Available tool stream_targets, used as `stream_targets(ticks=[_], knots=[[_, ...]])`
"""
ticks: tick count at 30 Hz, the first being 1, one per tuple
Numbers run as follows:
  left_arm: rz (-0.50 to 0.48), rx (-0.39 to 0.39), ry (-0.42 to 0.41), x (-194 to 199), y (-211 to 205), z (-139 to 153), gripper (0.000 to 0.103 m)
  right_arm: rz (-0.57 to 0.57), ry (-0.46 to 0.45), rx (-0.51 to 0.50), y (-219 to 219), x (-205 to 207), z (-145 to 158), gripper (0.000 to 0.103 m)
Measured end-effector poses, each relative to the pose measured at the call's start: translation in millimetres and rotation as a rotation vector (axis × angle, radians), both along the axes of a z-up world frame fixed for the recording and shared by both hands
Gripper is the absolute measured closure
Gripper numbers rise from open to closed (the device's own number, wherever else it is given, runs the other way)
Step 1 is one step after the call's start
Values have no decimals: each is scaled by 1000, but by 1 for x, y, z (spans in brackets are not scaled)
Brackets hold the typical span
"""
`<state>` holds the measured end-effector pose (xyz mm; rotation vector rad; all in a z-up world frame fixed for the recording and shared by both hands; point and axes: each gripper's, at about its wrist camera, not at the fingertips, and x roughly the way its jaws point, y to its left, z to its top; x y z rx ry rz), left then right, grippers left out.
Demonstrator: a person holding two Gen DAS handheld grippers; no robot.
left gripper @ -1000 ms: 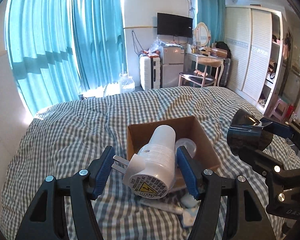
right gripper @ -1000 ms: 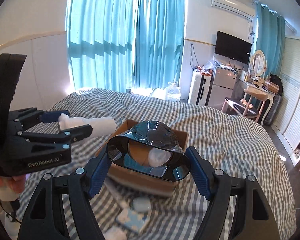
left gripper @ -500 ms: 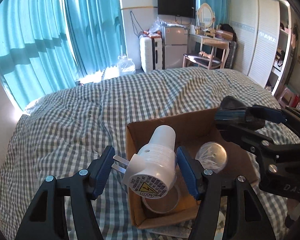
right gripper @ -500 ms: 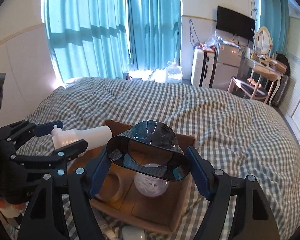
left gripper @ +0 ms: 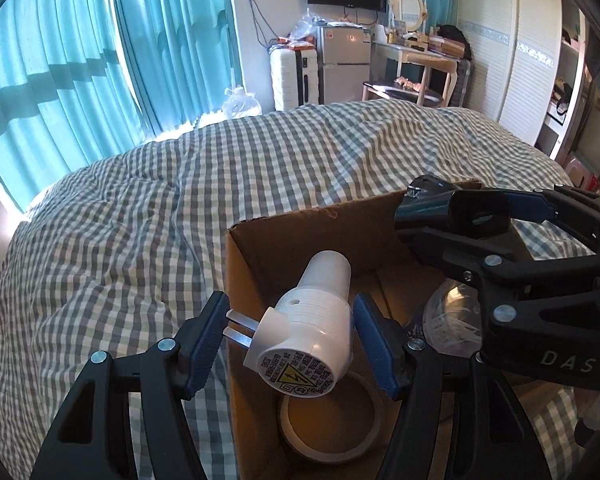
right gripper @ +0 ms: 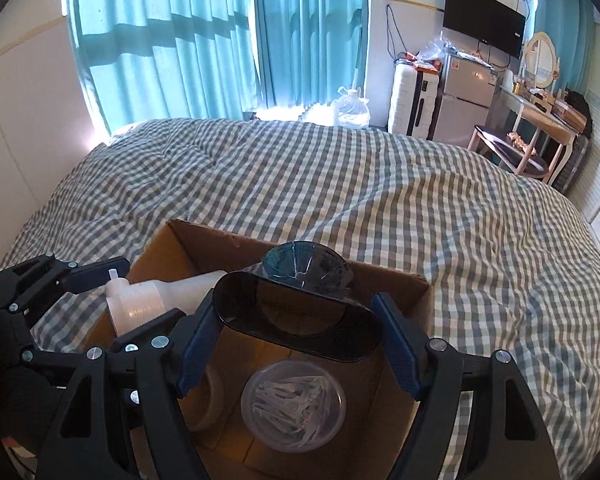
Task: Organize objects
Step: 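Place the visor in the box with the right tool while the left tool drops the hair dryer in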
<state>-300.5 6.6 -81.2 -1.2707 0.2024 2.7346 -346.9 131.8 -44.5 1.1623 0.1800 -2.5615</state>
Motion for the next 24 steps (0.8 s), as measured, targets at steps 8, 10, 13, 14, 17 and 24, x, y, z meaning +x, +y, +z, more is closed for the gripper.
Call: stream_targets(ticks=[8, 10, 13, 14, 17, 24], knots=[[-7, 20, 10, -3, -5, 1, 38, -14, -18, 7, 2, -6, -14, 29], [-15, 26, 11, -2, -6, 3, 38, -19, -9, 5, 3, -4, -13, 29], [-30, 22, 16, 1, -2, 7, 36, -30, 10, -31, 6, 0, -4, 22], [-38, 26, 20, 3, -1, 9, 34, -31, 21, -44, 8, 2, 0, 16], [-55, 47, 50, 13, 2, 24, 19, -39, 76, -50, 14, 14, 20, 14], [-38, 61, 152, 48, 0, 83, 10, -62, 151, -92, 31, 57, 82, 12]])
